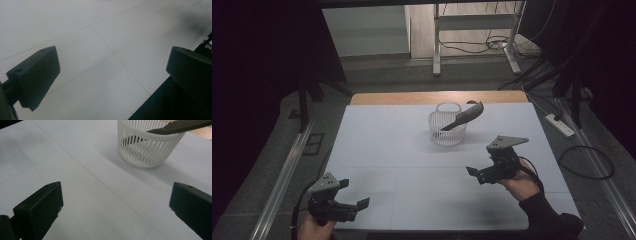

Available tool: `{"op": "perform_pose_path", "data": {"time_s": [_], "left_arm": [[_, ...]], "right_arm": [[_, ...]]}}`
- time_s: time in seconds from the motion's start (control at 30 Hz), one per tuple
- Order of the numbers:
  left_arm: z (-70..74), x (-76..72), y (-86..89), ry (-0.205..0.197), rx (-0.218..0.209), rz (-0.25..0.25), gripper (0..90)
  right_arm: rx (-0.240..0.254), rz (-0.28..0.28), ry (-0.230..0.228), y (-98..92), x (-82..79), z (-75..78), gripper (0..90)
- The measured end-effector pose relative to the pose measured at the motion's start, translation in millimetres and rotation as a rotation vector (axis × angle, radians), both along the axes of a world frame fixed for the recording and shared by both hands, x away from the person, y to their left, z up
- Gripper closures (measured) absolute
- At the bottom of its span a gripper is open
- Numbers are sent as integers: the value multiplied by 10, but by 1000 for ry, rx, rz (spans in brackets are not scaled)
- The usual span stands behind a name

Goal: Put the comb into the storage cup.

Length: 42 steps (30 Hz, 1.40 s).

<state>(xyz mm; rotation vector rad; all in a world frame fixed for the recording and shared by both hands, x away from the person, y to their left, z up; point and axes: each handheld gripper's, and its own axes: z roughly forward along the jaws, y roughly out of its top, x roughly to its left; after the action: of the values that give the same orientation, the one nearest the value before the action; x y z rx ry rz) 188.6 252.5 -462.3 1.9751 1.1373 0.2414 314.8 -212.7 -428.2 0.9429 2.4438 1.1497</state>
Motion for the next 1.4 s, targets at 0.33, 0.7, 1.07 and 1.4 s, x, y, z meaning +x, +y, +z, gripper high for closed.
{"op": "perform_pose_path", "data": {"time_s": [0.33,0.7,1.07,1.4], "left_arm": [[0,0,0,0,1,-1,0],[0,1,-1,1,1,0,0],[0,1,-1,1,1,1,0],[1,1,5,1,-2,3,0]], "right_arm": [[15,-3,17,-74,-72,-2,0],[6,-7,8,-168,-156,-31,0],[-6,-23,0,-265,-237,-37,0],[-20,-45,13,-374,-297,-62,0]]}}
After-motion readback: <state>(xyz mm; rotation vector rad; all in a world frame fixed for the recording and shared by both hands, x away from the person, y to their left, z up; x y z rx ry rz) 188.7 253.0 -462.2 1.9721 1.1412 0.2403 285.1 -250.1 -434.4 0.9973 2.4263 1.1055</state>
